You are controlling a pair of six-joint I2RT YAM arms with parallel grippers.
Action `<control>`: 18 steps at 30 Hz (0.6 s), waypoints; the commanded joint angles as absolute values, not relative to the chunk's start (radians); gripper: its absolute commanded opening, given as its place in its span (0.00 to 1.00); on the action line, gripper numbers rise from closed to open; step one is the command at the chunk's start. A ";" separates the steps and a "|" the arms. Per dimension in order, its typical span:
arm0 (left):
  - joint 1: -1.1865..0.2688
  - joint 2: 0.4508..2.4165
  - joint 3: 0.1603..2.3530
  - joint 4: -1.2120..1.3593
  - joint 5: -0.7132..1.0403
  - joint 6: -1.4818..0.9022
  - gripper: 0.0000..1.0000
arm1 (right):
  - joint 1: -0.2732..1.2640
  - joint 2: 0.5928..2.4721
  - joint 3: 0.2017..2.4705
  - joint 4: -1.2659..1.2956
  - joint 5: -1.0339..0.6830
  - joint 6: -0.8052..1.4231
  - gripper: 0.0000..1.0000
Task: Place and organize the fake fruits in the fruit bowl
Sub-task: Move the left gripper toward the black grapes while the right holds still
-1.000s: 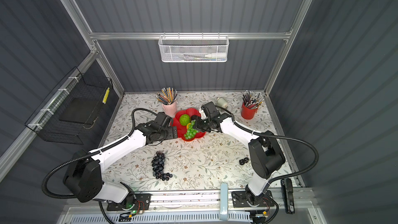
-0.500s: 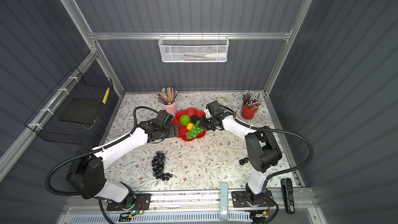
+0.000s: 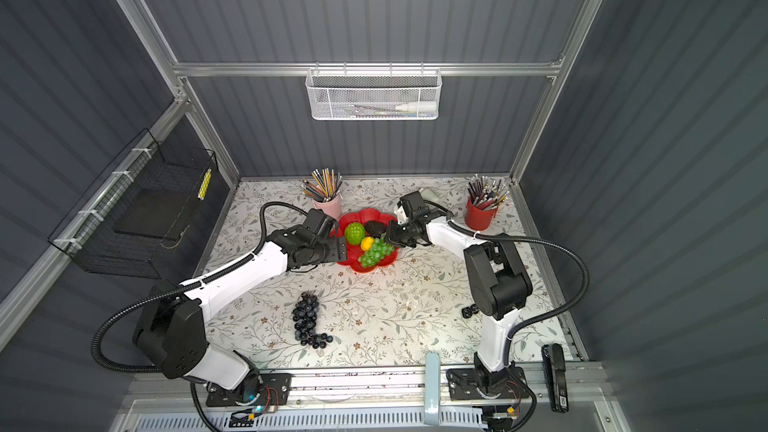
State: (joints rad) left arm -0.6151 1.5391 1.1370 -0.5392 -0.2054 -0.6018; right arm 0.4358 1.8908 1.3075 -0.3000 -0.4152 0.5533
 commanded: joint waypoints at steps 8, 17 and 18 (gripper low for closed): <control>-0.610 1.533 1.177 -0.608 -0.163 -0.569 0.94 | 0.432 1.839 1.421 -0.432 -0.401 0.430 0.34; -0.611 1.509 1.180 -0.721 -0.132 -0.527 0.93 | 0.432 1.774 1.455 -0.477 -0.437 0.425 0.35; -0.611 1.507 1.183 -0.745 -0.126 -0.524 0.93 | 0.432 1.765 1.450 -0.477 -0.435 0.423 0.36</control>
